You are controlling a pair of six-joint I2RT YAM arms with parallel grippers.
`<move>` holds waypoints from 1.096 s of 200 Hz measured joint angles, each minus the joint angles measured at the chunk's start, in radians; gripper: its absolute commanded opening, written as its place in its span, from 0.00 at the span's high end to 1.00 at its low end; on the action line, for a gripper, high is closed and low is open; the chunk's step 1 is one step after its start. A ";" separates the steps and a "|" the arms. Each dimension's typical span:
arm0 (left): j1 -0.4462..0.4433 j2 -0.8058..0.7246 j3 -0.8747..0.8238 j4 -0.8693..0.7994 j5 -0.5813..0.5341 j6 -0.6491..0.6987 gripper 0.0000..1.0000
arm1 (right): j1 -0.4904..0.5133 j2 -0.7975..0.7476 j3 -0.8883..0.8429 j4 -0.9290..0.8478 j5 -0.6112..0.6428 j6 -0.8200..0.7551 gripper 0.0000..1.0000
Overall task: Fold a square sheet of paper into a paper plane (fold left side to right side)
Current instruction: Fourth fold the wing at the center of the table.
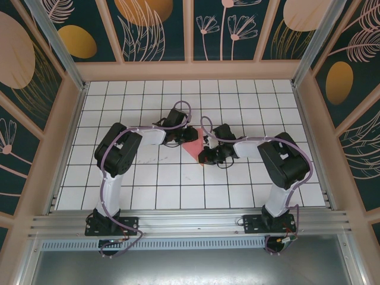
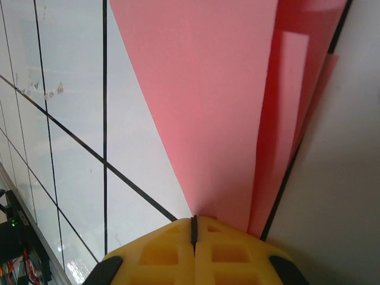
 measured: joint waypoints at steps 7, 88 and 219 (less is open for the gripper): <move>0.000 0.000 0.002 -0.003 0.000 0.002 0.78 | 0.000 -0.003 -0.005 0.001 0.000 0.000 0.96; -0.001 0.000 0.010 -0.024 0.000 0.002 0.78 | 0.000 -0.065 -0.052 -0.076 -0.006 -0.019 1.00; -0.001 0.000 0.010 -0.024 0.001 0.002 0.77 | -0.051 0.011 0.128 -0.025 -0.023 0.015 1.00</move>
